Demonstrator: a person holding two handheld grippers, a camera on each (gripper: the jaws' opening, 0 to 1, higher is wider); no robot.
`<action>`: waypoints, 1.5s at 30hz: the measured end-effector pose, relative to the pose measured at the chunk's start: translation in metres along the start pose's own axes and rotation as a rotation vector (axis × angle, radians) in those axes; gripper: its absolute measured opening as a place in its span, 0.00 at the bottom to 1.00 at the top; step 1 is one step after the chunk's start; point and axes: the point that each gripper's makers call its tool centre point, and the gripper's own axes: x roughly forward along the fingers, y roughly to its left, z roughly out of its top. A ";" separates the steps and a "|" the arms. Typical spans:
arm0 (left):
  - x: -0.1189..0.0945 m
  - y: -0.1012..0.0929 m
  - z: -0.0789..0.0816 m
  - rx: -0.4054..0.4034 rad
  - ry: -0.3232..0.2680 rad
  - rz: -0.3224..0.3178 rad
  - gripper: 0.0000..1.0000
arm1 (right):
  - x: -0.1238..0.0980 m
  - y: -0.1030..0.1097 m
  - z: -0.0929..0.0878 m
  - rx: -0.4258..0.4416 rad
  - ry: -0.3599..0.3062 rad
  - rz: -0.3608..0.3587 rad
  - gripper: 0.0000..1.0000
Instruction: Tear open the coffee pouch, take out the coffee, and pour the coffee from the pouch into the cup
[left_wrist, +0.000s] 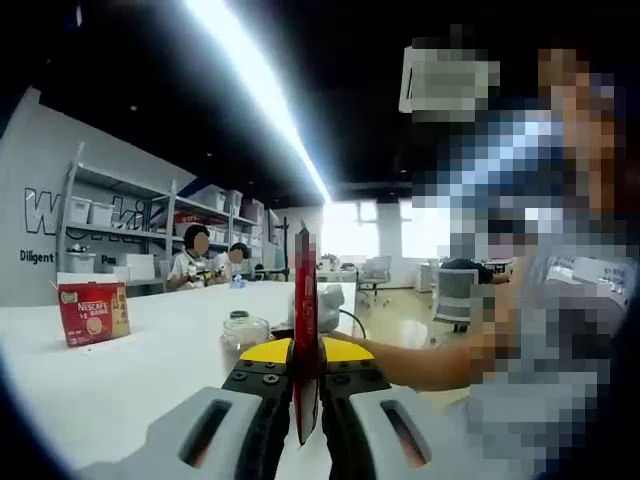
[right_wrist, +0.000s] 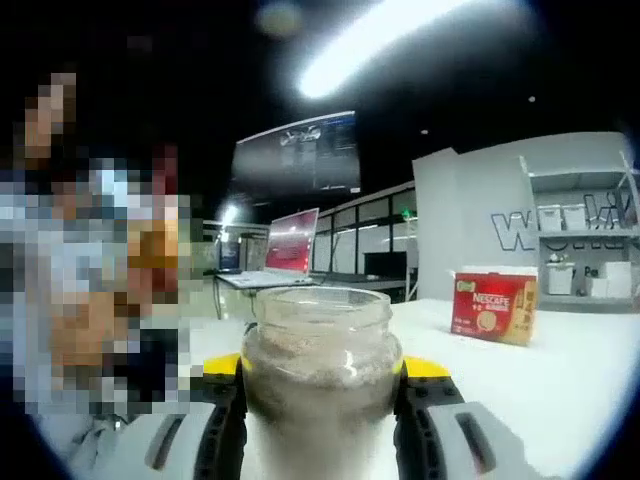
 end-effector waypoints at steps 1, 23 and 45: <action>0.000 0.000 0.000 -0.002 0.000 0.001 0.12 | 0.003 0.002 0.000 0.002 0.000 0.018 0.58; 0.004 -0.003 -0.003 0.011 0.018 -0.006 0.12 | 0.022 0.043 -0.002 -0.003 0.045 0.323 0.58; -0.002 0.000 0.003 0.018 0.001 0.008 0.12 | 0.033 0.044 -0.001 -0.003 0.026 0.450 0.58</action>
